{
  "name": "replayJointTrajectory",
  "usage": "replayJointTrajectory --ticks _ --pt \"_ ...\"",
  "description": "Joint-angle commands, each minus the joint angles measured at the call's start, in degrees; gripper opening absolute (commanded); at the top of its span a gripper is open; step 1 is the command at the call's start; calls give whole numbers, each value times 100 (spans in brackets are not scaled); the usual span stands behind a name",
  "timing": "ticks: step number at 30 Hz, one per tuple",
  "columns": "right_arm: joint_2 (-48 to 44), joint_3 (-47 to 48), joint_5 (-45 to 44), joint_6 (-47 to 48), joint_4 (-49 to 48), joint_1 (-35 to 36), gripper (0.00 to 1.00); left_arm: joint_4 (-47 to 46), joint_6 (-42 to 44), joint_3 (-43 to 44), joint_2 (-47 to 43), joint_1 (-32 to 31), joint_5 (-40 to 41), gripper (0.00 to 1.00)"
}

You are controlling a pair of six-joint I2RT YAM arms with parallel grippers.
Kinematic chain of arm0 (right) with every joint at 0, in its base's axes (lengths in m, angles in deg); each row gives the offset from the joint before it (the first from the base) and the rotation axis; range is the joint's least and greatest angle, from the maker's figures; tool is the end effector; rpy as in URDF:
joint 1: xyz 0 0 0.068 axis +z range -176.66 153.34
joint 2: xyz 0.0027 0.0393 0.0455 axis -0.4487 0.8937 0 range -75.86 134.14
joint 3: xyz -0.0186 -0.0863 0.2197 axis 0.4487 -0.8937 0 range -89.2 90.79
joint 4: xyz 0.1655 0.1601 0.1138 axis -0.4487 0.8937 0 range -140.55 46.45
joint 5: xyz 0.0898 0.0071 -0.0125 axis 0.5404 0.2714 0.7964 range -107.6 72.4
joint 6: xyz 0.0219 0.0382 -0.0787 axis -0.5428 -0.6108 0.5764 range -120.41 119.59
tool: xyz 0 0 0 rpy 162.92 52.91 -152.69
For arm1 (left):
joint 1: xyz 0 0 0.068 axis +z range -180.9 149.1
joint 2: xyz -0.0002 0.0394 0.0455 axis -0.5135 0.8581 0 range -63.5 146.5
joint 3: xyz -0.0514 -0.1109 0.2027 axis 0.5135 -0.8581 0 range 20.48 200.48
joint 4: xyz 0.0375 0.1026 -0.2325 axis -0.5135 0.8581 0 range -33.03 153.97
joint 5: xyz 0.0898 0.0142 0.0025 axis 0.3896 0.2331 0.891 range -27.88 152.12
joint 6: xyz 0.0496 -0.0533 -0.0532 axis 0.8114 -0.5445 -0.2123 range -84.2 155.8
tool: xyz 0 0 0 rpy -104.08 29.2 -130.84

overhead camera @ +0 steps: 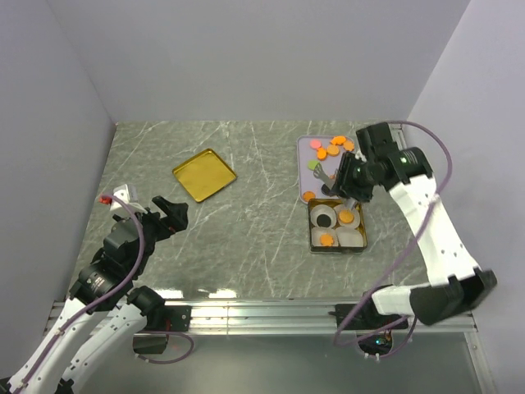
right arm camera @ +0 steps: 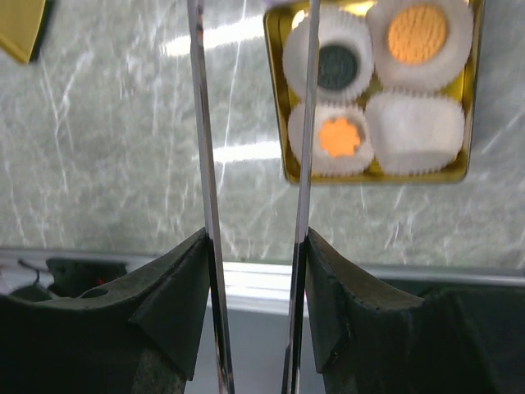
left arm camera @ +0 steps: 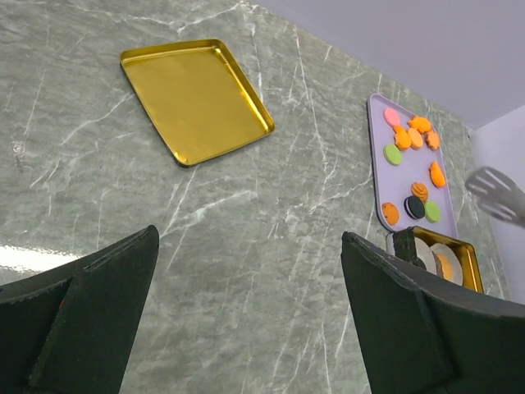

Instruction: Pack the cookies

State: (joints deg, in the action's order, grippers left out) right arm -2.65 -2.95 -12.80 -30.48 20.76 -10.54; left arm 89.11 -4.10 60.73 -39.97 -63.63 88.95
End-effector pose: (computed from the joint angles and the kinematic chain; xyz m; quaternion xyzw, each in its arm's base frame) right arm 0.2442 0.0775 0.3118 0.1053 0.9553 0.1442 0.2354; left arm 0.1591 -0.0590 0.2917 -0.1887 0.7635 -0.2003 0.5842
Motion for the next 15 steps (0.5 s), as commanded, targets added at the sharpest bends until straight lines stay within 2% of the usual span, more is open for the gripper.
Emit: replayJointTrajectory --ticks 1,15 --pt "579 523 -470 53 -547 -56 53 -59 0 167 46 -58 -55 99" --pt "3057 2174 -858 176 -899 -127 51 -32 -18 150 205 -155 42 99"
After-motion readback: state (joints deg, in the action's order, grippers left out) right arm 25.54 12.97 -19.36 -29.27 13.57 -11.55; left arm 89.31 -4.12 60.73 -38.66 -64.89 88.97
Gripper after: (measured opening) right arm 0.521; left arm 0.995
